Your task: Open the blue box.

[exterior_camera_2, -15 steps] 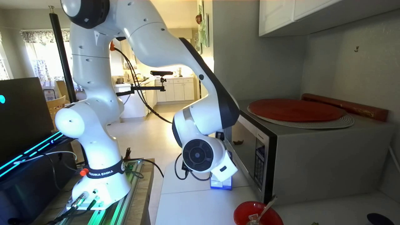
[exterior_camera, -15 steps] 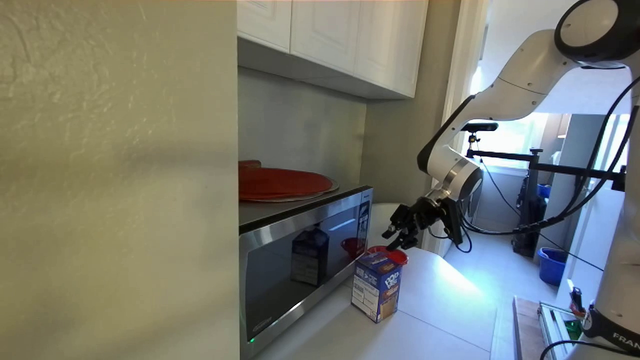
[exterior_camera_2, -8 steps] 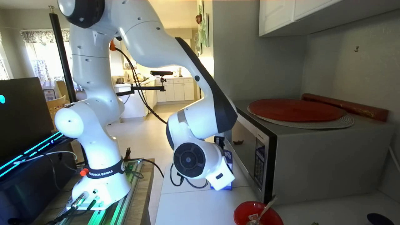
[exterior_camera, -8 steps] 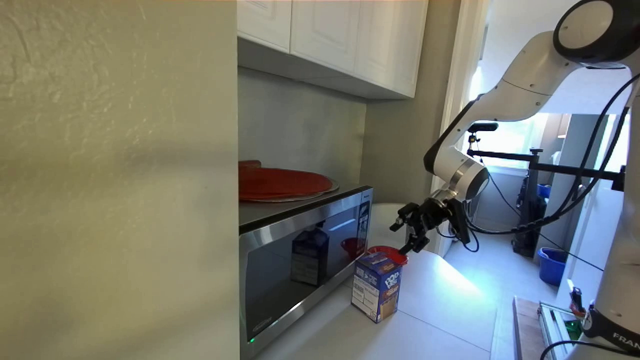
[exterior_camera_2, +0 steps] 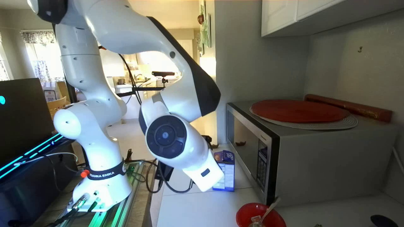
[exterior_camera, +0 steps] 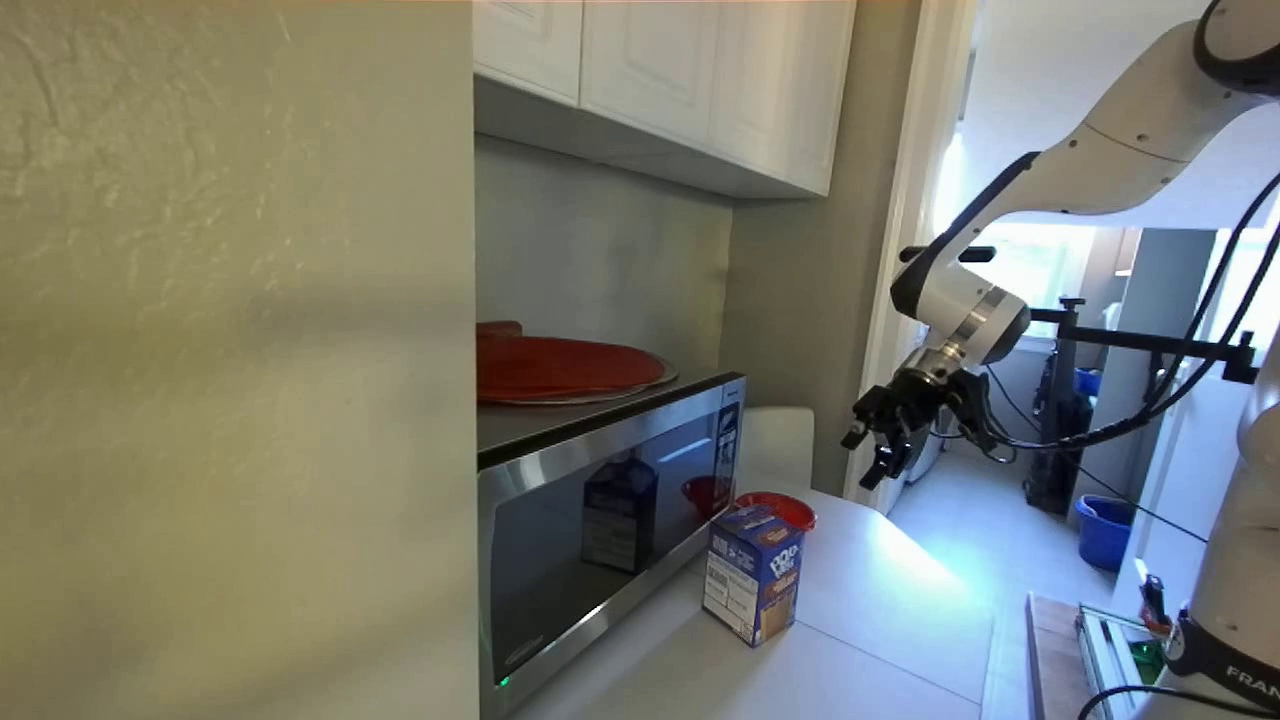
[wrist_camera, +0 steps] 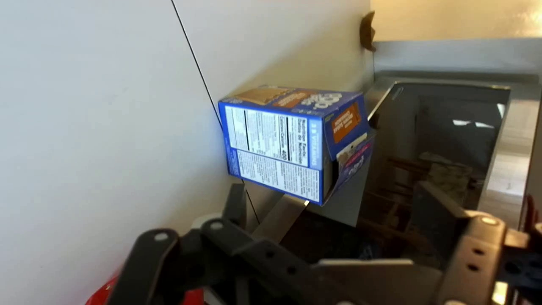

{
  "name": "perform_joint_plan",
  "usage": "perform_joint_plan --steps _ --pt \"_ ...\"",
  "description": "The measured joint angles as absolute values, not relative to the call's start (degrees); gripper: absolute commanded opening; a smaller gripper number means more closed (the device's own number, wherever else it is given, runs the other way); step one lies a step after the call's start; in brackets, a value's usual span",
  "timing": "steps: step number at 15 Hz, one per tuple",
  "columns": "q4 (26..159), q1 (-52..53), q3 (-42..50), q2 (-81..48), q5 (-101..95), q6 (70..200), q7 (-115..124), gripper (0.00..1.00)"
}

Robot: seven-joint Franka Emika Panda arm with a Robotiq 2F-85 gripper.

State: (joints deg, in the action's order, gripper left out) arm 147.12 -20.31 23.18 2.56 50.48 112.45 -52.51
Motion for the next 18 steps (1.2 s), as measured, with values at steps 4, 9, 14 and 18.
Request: perform_joint_plan --steps 4,9,14,18 --pt "150.6 -22.1 23.5 12.9 39.6 108.5 -53.0 1.00" --pt "154.7 -22.2 23.3 27.3 34.0 101.9 -57.4 1.00" --pt "156.8 -20.3 22.2 39.1 35.1 101.8 -59.6 1.00" --pt "157.1 -18.8 20.7 41.5 36.0 114.1 -59.1 1.00"
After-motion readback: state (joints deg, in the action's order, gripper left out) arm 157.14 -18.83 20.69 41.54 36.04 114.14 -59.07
